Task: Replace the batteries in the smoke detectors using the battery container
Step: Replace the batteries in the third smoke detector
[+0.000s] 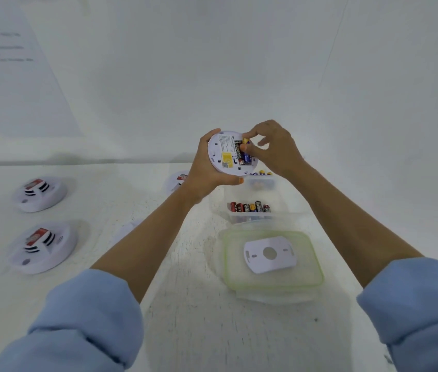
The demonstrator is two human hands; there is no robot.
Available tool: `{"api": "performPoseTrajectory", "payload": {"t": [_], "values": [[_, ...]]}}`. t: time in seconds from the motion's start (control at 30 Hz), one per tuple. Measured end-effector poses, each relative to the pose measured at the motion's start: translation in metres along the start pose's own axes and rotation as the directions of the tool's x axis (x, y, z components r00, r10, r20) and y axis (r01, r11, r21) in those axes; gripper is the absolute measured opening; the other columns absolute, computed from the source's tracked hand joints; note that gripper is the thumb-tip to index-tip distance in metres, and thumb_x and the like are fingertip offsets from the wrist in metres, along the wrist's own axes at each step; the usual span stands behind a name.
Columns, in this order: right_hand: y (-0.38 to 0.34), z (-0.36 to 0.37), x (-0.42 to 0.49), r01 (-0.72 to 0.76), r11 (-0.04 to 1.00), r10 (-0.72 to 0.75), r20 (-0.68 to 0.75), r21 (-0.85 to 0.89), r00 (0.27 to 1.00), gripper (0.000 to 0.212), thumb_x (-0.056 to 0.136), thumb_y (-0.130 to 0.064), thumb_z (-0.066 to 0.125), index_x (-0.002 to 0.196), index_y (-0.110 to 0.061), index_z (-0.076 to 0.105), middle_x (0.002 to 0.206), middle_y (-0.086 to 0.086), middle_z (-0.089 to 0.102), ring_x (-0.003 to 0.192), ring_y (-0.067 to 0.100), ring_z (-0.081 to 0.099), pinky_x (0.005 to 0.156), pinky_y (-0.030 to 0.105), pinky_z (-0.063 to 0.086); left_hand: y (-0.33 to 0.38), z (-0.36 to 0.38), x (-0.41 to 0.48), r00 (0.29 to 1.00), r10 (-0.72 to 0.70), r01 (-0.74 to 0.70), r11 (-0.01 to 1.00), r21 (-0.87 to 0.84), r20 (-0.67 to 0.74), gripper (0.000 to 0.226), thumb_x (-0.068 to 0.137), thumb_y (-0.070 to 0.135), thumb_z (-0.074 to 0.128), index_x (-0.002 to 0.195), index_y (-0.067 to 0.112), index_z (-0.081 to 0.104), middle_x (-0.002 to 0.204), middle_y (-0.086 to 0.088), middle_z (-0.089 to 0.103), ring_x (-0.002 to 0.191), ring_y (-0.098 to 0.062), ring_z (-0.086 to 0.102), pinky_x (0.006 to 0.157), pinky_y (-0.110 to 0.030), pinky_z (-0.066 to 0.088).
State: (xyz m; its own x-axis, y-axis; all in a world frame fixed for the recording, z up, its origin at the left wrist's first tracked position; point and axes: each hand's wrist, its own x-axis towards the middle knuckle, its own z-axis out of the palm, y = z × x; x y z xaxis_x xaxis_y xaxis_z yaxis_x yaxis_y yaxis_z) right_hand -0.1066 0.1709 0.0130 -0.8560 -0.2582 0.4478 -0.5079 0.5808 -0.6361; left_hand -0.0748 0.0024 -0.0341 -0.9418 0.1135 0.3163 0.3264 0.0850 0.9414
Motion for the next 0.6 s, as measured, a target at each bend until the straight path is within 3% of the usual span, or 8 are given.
{"api": "performPoseTrajectory", "payload": {"t": [0.07,0.13,0.23,0.4,0.53,0.6], "values": [[-0.005,0.002,-0.008,-0.042,0.994,0.039,0.041,0.097,0.998,0.02,0.087,-0.016,0.063,0.106,-0.011,0.065,0.103,0.008,0.06,0.077,0.019,0.058,0.062,0.012,0.047,0.002,0.001,-0.005,1.0,0.006,-0.006,1.0,-0.004,-0.008,0.106,0.045,-0.004,0.079,0.135,0.011,0.025,0.121,0.006,0.046,0.107,-0.003,0.054,0.088,-0.031,0.052],[-0.008,0.007,-0.015,-0.04,0.996,0.038,0.029,0.074,0.999,0.021,0.088,-0.015,0.06,0.108,-0.009,0.065,0.099,0.009,0.063,0.077,0.02,0.058,0.06,0.011,0.047,0.005,0.003,-0.01,1.0,0.017,-0.017,1.0,-0.013,-0.005,0.104,0.045,-0.006,0.077,0.134,0.009,0.025,0.118,0.008,0.047,0.101,0.007,0.056,0.081,-0.021,0.052],[-0.008,0.012,-0.026,-0.049,0.999,0.049,0.039,-0.001,0.998,0.023,0.091,-0.017,0.057,0.107,-0.005,0.068,0.104,0.016,0.066,0.083,0.028,0.06,0.069,0.022,0.046,0.006,0.006,-0.02,1.0,0.016,-0.016,0.999,-0.035,0.0,0.099,0.045,-0.007,0.075,0.13,0.013,0.028,0.114,0.009,0.048,0.095,0.01,0.056,0.076,-0.015,0.051],[-0.011,0.014,-0.051,-0.028,0.997,0.036,0.122,-0.066,0.992,0.033,0.097,-0.024,0.045,0.1,-0.004,0.071,0.102,0.016,0.063,0.091,0.024,0.057,0.065,0.007,0.036,0.003,0.01,-0.038,1.0,-0.003,0.004,0.998,-0.057,0.01,0.098,0.046,-0.007,0.076,0.129,0.017,0.029,0.112,0.011,0.048,0.092,0.012,0.057,0.069,-0.014,0.052],[-0.016,0.006,-0.068,-0.15,0.985,0.132,0.186,0.088,0.974,0.03,0.096,-0.026,0.047,0.114,-0.01,0.065,0.116,0.005,0.062,0.098,0.017,0.058,0.073,0.003,0.041,0.005,0.01,-0.05,1.0,-0.012,0.013,0.999,-0.029,0.013,0.1,0.045,-0.001,0.079,0.13,0.018,0.029,0.118,0.009,0.048,0.101,0.004,0.055,0.078,-0.017,0.052],[-0.019,-0.001,-0.078,-0.214,0.952,0.155,0.258,0.219,0.953,0.035,0.091,-0.018,0.056,0.126,-0.014,0.056,0.121,0.001,0.059,0.097,0.014,0.06,0.082,0.012,0.049,0.007,0.008,-0.059,0.999,-0.006,0.006,1.0,-0.005,0.035,0.103,0.046,0.0,0.081,0.133,0.015,0.028,0.125,0.0,0.046,0.109,-0.005,0.052,0.081,-0.019,0.052]]}}
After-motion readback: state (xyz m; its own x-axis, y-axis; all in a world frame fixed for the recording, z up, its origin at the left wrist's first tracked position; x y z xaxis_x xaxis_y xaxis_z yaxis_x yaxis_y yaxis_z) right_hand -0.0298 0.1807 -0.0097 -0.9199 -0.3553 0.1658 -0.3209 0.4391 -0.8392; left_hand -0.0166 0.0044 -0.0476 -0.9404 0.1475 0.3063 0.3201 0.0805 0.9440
